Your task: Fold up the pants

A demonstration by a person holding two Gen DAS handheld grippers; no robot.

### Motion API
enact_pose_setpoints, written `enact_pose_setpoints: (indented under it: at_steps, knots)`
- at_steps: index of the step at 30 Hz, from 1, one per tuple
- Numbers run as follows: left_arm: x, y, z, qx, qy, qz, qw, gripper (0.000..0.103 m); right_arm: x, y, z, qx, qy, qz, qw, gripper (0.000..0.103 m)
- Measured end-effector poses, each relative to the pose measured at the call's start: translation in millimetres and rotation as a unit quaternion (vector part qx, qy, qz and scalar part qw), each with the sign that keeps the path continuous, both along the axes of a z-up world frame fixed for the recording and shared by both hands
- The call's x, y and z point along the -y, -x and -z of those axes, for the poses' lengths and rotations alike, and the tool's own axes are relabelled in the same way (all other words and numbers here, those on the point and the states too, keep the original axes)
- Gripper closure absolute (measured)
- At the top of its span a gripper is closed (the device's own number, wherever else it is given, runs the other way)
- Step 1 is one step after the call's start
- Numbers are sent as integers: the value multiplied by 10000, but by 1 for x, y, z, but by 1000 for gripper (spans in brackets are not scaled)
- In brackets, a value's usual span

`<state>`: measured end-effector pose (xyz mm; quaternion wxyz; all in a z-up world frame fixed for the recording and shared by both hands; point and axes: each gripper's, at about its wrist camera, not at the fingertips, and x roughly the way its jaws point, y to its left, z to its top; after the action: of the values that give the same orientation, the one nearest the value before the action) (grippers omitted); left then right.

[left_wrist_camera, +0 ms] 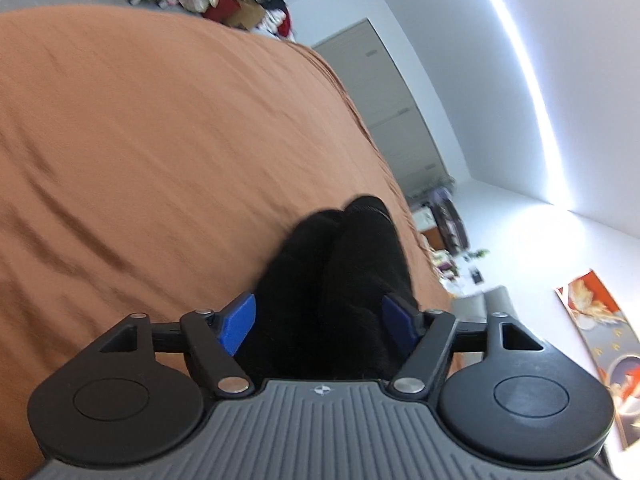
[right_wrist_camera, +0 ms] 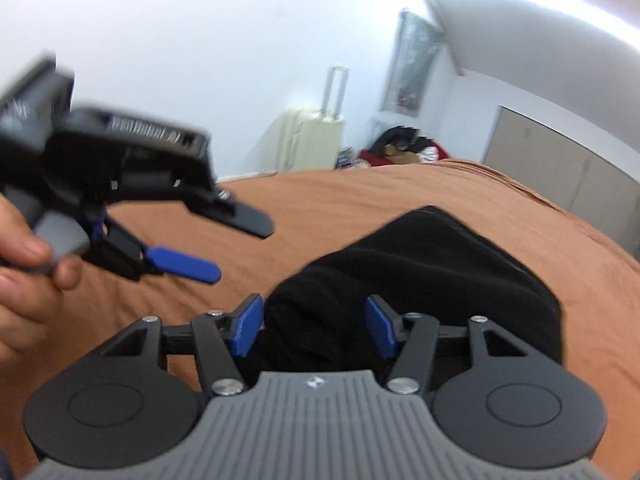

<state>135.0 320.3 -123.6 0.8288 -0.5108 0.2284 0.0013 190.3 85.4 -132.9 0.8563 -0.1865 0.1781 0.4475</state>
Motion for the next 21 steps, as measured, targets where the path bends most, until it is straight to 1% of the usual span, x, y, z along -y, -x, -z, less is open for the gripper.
enact_pose_setpoints:
  at_steps: [2, 4, 7, 10, 11, 12, 13, 14, 15, 16, 17, 18, 20, 21]
  knots:
    - [2, -7, 2, 19, 91, 176, 9998, 14, 26, -2, -9, -82, -232, 231, 9994, 50]
    - [4, -14, 3, -22, 98, 369, 9993, 14, 47, -3, -13, -121, -344, 453, 9983, 50]
    - [11, -27, 6, -131, 149, 581, 9981, 13, 73, -6, -11, -242, -282, 676, 9970, 50]
    - [14, -40, 11, -206, 262, 645, 9974, 13, 78, -1, -1, -261, 12, 608, 9978, 51]
    - [15, -46, 13, -222, 355, 703, 9966, 17, 76, 0, 3, -230, 150, 576, 9980, 52]
    - [16, -51, 16, -245, 446, 763, 9958, 32, 73, 2, 8, -167, 312, 540, 9979, 54]
    - [16, -54, 17, -309, 509, 805, 9950, 40, 70, 7, 13, 3, 481, 532, 9974, 56]
    - [16, -53, 16, -410, 447, 731, 9955, 58, 65, 10, 18, 248, 682, 542, 9959, 60]
    - [16, -50, 12, -458, 346, 633, 9963, 62, 58, 9, 25, 482, 889, 561, 9933, 76]
    - [13, -47, 10, -377, 355, 615, 9968, 63, 53, 12, 28, 758, 1090, 592, 9894, 89]
    - [9, -44, 5, -214, 406, 596, 9972, 65, 53, 12, 27, 853, 1093, 530, 9889, 92]
    - [6, -39, 0, -53, 413, 567, 9975, 67, 54, 13, 22, 845, 972, 472, 9905, 95]
    - [-3, -28, -16, 300, 354, 506, 9976, 67, 63, 16, 11, 872, 692, 419, 9929, 96]
    - [-5, -25, -20, 374, 307, 498, 9976, 67, 67, 19, 5, 869, 506, 359, 9943, 96]
